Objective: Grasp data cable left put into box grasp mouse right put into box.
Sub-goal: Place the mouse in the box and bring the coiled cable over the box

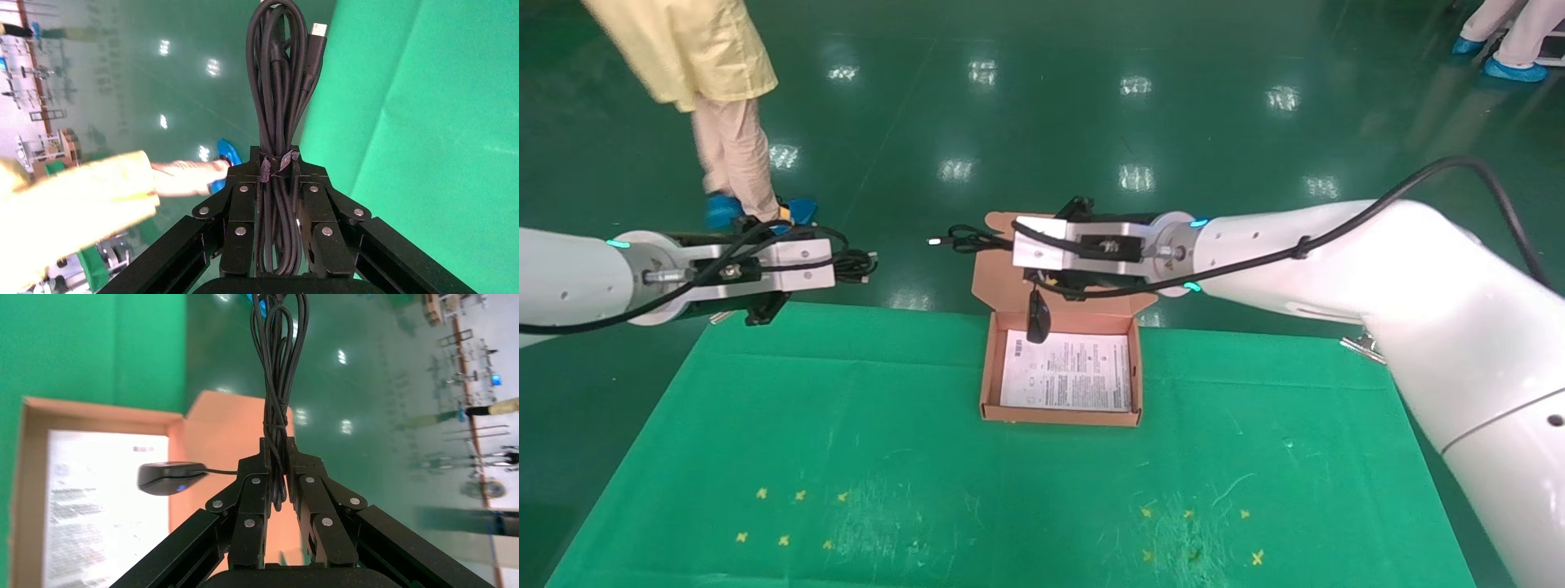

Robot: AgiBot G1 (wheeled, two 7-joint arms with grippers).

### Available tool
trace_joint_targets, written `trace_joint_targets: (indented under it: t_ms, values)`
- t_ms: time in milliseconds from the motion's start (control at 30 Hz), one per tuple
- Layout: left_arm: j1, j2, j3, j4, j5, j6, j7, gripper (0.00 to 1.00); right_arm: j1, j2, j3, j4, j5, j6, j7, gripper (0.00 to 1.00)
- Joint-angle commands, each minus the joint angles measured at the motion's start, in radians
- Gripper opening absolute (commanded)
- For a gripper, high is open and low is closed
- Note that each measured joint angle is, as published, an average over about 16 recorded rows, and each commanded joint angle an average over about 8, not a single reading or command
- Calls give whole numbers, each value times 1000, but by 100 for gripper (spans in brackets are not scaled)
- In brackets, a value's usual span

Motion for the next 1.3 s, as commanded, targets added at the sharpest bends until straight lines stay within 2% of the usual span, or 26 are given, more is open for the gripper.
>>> trace_joint_targets:
  t_ms: [33, 467, 867, 900, 933, 1133, 1167, 1300]
  values:
    - [1, -2, 2, -7, 11, 15, -11, 0, -5, -14, -3, -15, 6, -2, -8, 0]
    - [1, 0, 4, -10, 19, 23, -19, 0, -49, -29, -85, -82, 113, 56, 18, 0]
    - [1, 0, 4, -10, 19, 23, -19, 0, -56, -30, -187, -208, 118, 98, 103, 0]
    - [1, 0, 4, -10, 19, 23, -19, 0, -55, -30, -195, -213, 118, 99, 109, 5]
    - [1, 0, 4, -10, 19, 23, -19, 0, -54, -31, -202, -216, 118, 99, 113, 15]
    - [1, 0, 5, -11, 20, 23, -19, 0, -50, -31, -233, -226, 121, 100, 129, 90]
    - [1, 0, 5, -11, 20, 23, -19, 0, -50, -31, -235, -227, 121, 101, 130, 98]
    - [1, 0, 4, -10, 20, 23, -19, 0, -49, -28, -237, -223, 123, 100, 131, 100]
